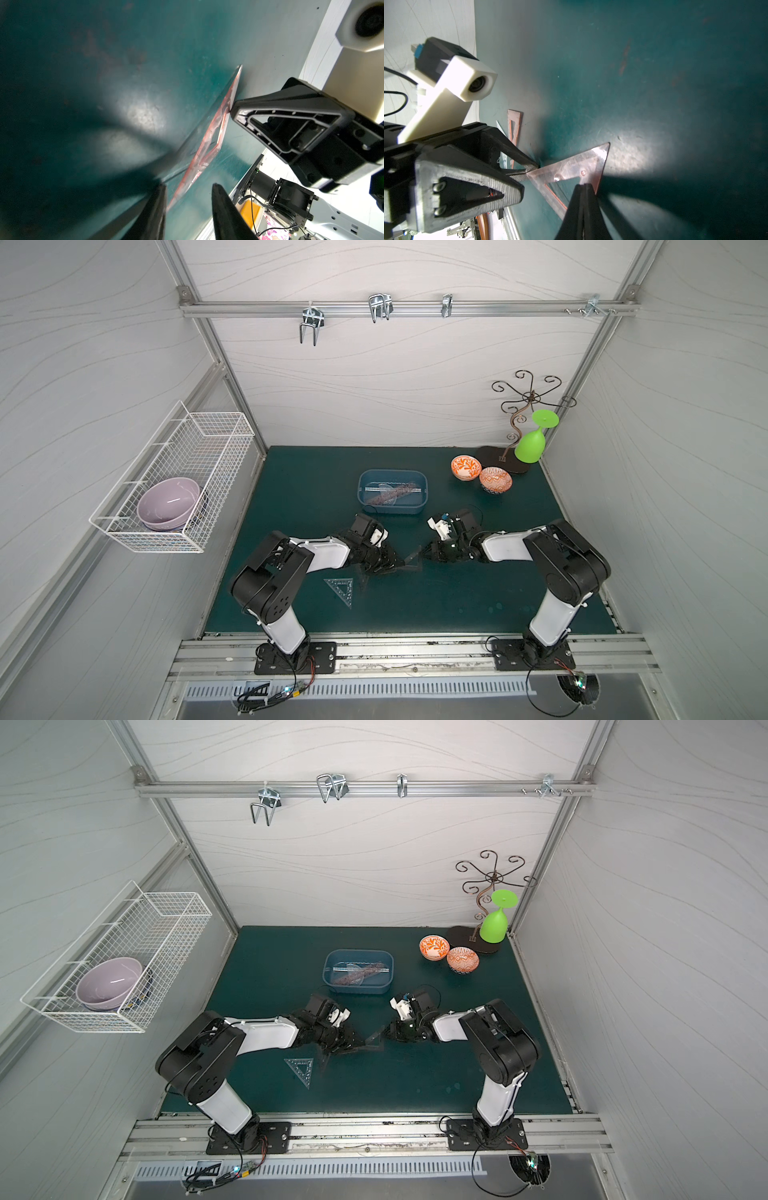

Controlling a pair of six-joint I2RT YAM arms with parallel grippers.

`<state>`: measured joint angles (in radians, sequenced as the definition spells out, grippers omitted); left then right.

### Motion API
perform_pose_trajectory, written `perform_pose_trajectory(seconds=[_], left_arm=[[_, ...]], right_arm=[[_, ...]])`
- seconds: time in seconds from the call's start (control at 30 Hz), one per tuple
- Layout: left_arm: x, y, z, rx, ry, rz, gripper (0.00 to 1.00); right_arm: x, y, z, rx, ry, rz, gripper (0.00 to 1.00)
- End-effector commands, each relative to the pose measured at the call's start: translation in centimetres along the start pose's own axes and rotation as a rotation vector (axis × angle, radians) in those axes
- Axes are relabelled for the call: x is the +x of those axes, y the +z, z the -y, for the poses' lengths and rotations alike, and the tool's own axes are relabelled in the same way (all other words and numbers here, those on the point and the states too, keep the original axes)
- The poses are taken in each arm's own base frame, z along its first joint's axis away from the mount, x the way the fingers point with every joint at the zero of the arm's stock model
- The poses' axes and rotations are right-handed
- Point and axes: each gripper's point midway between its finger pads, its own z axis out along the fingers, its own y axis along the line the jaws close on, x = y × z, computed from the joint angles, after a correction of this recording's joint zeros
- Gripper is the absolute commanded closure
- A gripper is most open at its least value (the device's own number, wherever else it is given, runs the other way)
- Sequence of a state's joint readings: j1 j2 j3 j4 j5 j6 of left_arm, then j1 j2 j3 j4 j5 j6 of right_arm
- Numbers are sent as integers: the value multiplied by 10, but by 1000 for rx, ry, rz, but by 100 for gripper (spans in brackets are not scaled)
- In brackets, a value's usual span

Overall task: Put the scattered rulers into the storage box
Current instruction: Pick up the ruler from the center of the board.

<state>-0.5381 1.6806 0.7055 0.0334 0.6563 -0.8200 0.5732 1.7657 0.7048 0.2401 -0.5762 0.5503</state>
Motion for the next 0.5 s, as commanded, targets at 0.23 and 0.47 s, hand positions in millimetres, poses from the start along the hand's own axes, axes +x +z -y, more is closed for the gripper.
perform_pose_trajectory(seconds=[0.23, 0.47], left_arm=[[-14, 12, 18, 39, 47, 14, 65], [-17, 18, 20, 42, 48, 6, 68]], right_arm=[[18, 5, 19, 36, 53, -48, 93], [19, 6, 19, 27, 57, -50, 93]])
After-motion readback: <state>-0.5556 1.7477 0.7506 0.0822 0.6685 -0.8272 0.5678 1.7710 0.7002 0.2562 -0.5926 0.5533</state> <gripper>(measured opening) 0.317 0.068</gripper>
